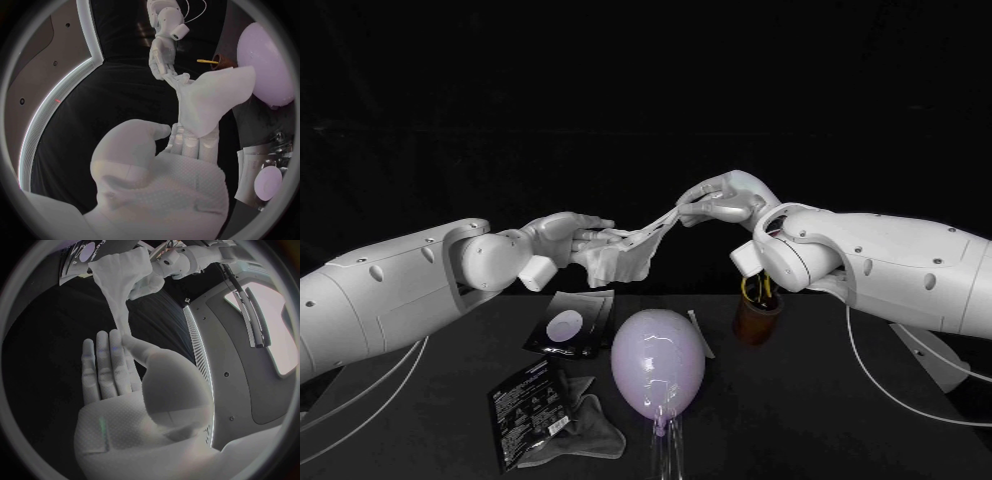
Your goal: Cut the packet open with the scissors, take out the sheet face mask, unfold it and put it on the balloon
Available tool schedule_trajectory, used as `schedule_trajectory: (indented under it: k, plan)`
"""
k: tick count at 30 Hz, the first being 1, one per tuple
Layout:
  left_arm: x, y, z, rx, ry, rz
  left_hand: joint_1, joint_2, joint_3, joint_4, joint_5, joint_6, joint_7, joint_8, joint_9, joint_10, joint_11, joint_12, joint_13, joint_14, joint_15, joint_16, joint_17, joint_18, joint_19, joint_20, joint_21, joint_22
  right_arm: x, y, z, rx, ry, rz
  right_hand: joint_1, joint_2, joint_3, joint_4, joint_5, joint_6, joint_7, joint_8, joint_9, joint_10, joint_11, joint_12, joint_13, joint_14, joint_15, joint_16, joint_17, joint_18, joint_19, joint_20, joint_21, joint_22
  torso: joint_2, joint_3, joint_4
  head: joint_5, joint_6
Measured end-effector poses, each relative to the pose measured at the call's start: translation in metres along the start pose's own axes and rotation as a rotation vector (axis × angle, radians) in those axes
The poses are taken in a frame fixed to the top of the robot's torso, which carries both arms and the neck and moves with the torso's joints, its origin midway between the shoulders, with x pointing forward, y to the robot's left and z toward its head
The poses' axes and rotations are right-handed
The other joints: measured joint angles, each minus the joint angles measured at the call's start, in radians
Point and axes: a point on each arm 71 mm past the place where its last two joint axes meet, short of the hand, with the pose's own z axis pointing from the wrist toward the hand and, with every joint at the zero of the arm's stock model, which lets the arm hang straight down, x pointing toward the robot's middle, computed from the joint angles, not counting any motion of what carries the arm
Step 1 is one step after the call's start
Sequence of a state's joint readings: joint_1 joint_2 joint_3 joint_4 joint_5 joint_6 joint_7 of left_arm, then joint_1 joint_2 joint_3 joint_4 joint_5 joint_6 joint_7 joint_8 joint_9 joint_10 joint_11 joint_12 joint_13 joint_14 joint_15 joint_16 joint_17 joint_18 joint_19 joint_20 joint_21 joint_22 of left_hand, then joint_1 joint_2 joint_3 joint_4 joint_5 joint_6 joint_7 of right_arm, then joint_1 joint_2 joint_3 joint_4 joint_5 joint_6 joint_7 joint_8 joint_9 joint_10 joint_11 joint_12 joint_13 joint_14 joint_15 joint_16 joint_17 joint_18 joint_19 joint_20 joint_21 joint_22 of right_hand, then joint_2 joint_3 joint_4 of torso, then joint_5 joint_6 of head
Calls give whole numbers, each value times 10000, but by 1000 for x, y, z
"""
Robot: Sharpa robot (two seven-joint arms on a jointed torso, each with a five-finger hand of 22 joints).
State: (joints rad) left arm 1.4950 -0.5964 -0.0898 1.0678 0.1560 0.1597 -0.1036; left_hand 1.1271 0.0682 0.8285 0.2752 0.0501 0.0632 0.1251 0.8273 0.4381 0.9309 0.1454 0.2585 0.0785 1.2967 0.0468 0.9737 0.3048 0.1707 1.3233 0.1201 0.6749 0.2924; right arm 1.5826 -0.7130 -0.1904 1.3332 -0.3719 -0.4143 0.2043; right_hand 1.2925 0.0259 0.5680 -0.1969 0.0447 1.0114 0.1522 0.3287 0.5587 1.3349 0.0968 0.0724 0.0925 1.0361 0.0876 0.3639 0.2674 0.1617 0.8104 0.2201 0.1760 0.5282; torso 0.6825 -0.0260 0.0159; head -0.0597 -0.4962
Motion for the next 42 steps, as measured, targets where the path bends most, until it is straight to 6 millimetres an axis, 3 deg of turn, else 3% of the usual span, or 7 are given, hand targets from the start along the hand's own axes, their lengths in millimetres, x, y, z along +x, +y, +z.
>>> schedule_trajectory:
  k: [9,13,15,17,24,33,42]
  plan:
    - [-5,5,-2,-36,-206,-154,-785,-382,859,150,0,-1,0,113,-279,37,32,103,-11,0,0,-18,-7,0,-14,14,33,115,1,-3,-6,122,8,118,-1,-1,-12,10,-4,-15,-13,-10,7,14,15,0,-1,0,0,0,5,-4,0,0,38,11,1,-3,4,11,1]
    - [-5,6,-2,-62,-194,-180,-1472,-1256,-214,175,0,-1,0,243,-338,47,23,116,-10,24,-24,8,22,-2,-14,15,276,336,3,-4,-6,173,12,169,-1,-1,-13,10,-9,-16,-12,-22,7,14,16,0,-2,0,0,0,4,-5,0,0,38,10,4,0,4,13,3]
    - [-5,6,-1,-70,-187,-178,-1028,-1783,-797,-191,0,78,-1,353,-350,187,-79,205,-6,85,-84,66,61,-1,27,-26,491,600,4,-4,-6,186,24,192,-1,-1,-13,10,-10,-17,-12,-23,6,14,17,0,-2,0,0,0,4,-6,0,0,38,10,5,0,4,13,2]
    - [-4,6,-1,-80,-174,-164,-300,-2033,-1203,-611,0,197,27,454,-369,299,-112,234,5,128,-127,99,70,-2,60,-59,582,712,5,-4,-5,196,47,214,-2,-2,-13,9,-10,-18,-12,-25,5,14,18,0,-2,0,0,0,3,-7,0,0,38,9,5,0,3,13,-4]
    - [-2,6,1,-6,-262,-1,2184,-2156,-1572,-2269,0,940,68,660,-544,1092,-320,380,18,290,-287,227,142,-7,296,-293,1476,1806,9,-5,-5,245,113,270,-28,-28,-14,9,-10,-26,-11,2,-1,14,19,0,3,0,0,0,2,-12,0,0,38,14,1,0,-3,14,-26]
    - [-3,5,2,94,-637,340,2715,-2554,-2111,-2688,0,1455,122,606,-821,1748,-451,202,-77,384,-380,380,218,-14,370,-366,2157,2602,12,-5,-6,266,170,309,-29,-29,-14,9,-28,-10,22,1,4,14,21,0,7,0,0,0,12,-7,0,0,38,26,1,5,-7,18,-35]
    - [-7,3,3,396,-1350,635,3427,-2182,-2073,-3127,-7,2512,187,356,-1216,2832,-648,237,8,490,-555,563,301,-172,473,-469,3161,3802,9,-7,-8,307,130,319,-38,-38,-24,-1,0,-14,25,-4,10,8,17,0,6,0,0,0,9,84,0,0,37,24,0,4,-1,25,-45]
